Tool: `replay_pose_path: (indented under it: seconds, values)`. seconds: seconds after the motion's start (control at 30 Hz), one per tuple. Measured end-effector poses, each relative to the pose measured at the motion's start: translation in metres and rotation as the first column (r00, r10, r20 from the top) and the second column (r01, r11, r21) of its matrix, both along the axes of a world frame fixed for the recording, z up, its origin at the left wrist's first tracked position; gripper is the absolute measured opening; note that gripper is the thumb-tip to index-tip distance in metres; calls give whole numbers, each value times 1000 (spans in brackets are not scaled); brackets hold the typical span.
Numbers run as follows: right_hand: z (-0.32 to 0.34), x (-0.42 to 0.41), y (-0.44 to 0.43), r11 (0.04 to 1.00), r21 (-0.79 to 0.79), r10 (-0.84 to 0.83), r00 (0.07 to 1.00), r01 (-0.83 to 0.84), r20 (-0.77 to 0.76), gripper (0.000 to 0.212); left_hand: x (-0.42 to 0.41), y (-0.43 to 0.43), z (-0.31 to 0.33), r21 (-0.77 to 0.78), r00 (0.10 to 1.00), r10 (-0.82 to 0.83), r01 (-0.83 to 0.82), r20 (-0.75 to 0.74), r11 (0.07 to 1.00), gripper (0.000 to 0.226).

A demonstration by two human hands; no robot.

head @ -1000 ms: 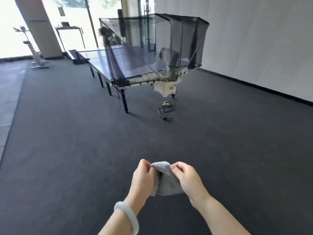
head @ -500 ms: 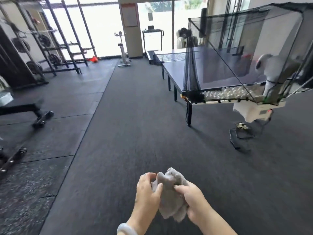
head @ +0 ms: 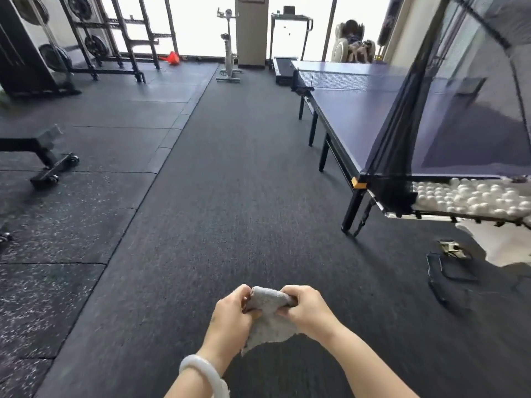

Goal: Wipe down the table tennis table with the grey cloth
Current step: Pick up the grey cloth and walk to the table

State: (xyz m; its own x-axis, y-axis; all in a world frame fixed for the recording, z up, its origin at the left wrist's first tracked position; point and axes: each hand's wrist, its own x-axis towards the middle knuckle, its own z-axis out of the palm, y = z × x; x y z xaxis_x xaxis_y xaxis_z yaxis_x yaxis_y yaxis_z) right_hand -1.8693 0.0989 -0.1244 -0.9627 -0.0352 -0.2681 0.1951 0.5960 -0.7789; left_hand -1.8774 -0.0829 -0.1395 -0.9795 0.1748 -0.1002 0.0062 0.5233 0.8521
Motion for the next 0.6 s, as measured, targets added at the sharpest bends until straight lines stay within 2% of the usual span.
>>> replay_pose_path:
  seconds: [0.13,0.27,0.43,0.53,0.6]
  values:
    - [17,-111,2,986,-114,-123,992,124,15,16,-137,2,13,-11,998,-56,56,-9,998,33]
    - [29,-206,23,962,-134,-242,970,240,0,21,-253,36,29,-17,995,-98,98,-14,995,32]
    - [20,-324,86,900,-158,-406,913,406,32,31,-387,109,25,-43,983,-184,183,-19,982,16]
    - [11,-402,136,853,-265,-457,889,449,35,37,-471,156,20,-52,985,-172,172,11,984,8]
    - [10,-453,173,822,-344,-465,884,454,55,33,-526,189,18,-97,984,-173,176,43,980,7]
